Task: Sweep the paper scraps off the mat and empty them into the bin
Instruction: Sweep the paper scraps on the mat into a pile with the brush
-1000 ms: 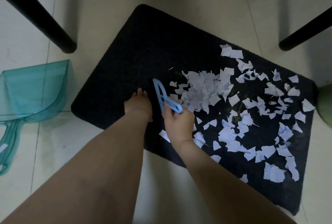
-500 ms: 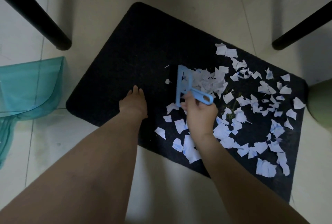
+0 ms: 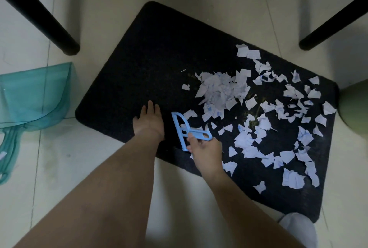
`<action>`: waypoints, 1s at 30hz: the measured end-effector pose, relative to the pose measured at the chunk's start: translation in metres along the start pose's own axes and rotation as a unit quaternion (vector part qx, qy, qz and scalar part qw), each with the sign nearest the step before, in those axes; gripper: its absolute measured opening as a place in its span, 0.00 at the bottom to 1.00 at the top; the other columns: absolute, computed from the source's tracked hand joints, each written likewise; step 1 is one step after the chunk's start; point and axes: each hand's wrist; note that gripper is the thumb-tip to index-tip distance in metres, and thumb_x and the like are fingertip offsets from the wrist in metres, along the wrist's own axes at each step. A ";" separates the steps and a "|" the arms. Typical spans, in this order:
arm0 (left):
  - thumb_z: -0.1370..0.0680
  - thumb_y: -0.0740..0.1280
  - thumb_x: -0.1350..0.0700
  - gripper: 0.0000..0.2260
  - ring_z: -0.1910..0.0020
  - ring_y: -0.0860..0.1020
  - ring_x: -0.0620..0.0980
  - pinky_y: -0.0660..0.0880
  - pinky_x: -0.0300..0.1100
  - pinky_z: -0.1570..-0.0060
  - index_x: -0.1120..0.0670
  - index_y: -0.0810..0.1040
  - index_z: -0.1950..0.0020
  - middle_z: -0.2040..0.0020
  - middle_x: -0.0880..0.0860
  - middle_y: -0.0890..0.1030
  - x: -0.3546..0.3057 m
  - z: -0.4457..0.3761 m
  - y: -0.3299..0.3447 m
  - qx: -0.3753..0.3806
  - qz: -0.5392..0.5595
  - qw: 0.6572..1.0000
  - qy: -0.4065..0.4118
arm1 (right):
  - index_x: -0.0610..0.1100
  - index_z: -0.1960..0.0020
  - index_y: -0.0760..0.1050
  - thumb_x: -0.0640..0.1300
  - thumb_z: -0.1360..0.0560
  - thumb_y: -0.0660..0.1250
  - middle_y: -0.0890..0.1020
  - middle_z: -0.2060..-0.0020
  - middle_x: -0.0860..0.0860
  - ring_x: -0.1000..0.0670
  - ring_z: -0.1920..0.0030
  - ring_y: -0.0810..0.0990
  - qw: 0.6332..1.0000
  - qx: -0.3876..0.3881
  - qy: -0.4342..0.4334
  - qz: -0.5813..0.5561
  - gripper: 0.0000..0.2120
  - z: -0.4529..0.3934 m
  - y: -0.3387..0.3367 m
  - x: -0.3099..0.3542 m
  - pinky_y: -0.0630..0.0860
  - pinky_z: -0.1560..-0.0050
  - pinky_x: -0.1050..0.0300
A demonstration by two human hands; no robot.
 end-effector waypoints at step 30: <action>0.26 0.71 0.54 0.46 0.22 0.46 0.53 0.59 0.54 0.27 0.51 0.40 0.21 0.22 0.50 0.38 -0.012 0.019 0.005 0.065 0.026 0.998 0.006 | 0.40 0.62 0.79 0.46 0.25 0.68 0.83 0.66 0.39 0.40 0.63 0.83 0.998 -0.028 -0.046 -0.036 0.11 0.001 -0.012 0.012 0.82 0.60 0.43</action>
Point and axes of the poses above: each hand's wrist, its own z-axis away from the middle knuckle, its own y-axis out of the palm, x = y × z
